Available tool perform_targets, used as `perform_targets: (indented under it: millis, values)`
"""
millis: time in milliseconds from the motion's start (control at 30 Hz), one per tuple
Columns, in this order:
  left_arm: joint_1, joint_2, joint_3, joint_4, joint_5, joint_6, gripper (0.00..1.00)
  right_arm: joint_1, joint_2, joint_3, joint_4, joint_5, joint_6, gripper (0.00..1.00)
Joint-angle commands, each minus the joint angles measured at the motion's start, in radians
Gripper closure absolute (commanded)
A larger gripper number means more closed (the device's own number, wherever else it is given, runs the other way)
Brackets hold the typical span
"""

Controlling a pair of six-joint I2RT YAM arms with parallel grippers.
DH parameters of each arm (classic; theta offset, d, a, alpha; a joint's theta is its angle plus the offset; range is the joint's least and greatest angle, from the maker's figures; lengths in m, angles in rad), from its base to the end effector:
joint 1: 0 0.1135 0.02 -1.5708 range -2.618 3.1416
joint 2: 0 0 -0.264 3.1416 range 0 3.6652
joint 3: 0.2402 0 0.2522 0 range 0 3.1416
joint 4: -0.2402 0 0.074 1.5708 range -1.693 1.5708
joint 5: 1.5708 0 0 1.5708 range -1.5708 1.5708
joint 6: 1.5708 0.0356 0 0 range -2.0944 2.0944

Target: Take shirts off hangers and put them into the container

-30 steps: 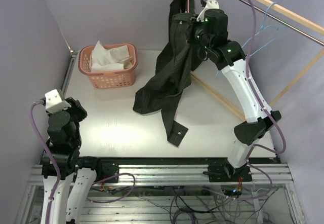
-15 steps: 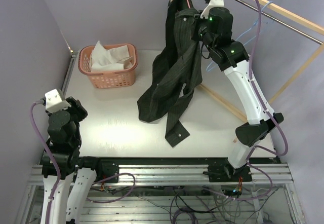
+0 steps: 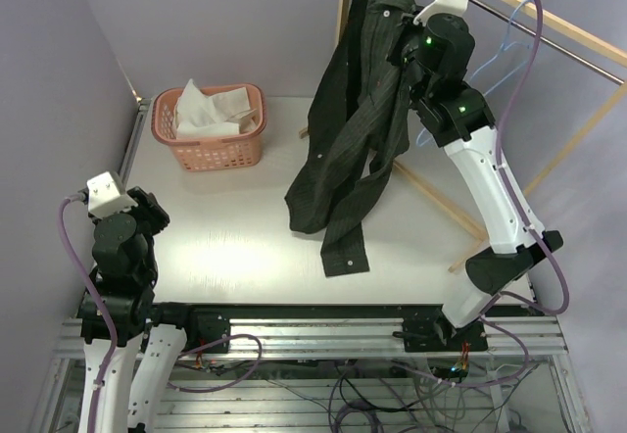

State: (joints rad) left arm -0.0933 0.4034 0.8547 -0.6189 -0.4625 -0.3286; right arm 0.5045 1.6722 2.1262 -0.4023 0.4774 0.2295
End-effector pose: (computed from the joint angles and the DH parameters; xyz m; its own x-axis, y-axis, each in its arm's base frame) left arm 0.0770 0.0087 0.3603 -0.0428 -0.2861 -0.9573 -0.3893 0.8872 -0.2477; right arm 0.3108 0.1529 0.5430 0.0378 0.2517 -0.9671 -0.0372 0.9675 0.2503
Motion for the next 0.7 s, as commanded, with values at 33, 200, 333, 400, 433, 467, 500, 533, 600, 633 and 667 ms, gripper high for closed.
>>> perform_targets:
  millis: [33, 200, 333, 400, 433, 467, 500, 533, 600, 633, 667]
  values:
    - [0.005, 0.014, -0.004, 0.011, 0.007, 0.003, 0.44, 0.01, -0.059, 0.003, 0.149, 0.05, -0.011, 1.0]
    - [0.006, 0.023, -0.001, 0.013, 0.011, 0.004, 0.42, 0.033, -0.075, 0.062, 0.066, 0.024, -0.011, 1.0]
    - [0.004, 0.026, -0.001, 0.017, 0.013, 0.006, 0.4, 0.051, -0.125, 0.057, 0.007, -0.009, 0.001, 1.0]
    - [0.005, 0.029, -0.001, 0.018, 0.015, 0.006, 0.4, 0.055, -0.153, 0.045, -0.025, -0.028, 0.01, 1.0]
    - [0.005, 0.03, 0.0, 0.018, 0.016, 0.007, 0.39, 0.055, -0.171, 0.032, -0.035, -0.043, 0.015, 1.0]
    - [0.004, 0.032, -0.002, 0.017, 0.017, 0.006, 0.39, 0.055, -0.188, 0.017, -0.046, -0.059, 0.02, 1.0]
    - [0.004, 0.033, -0.002, 0.018, 0.02, 0.008, 0.38, 0.055, -0.205, 0.006, -0.056, -0.079, 0.026, 1.0]
    - [0.004, 0.034, 0.0, 0.019, 0.023, 0.009, 0.37, 0.055, -0.222, -0.005, -0.071, -0.103, 0.032, 1.0]
    - [0.004, 0.032, 0.0, 0.025, 0.032, 0.012, 0.35, 0.055, -0.252, -0.017, -0.112, -0.173, 0.042, 1.0]
    - [0.005, 0.03, -0.001, 0.033, 0.051, 0.017, 0.33, 0.055, -0.268, -0.032, -0.124, -0.218, 0.046, 1.0]
    - [0.005, 0.03, -0.006, 0.043, 0.067, 0.024, 0.32, 0.055, -0.288, -0.047, -0.134, -0.269, 0.048, 1.0]
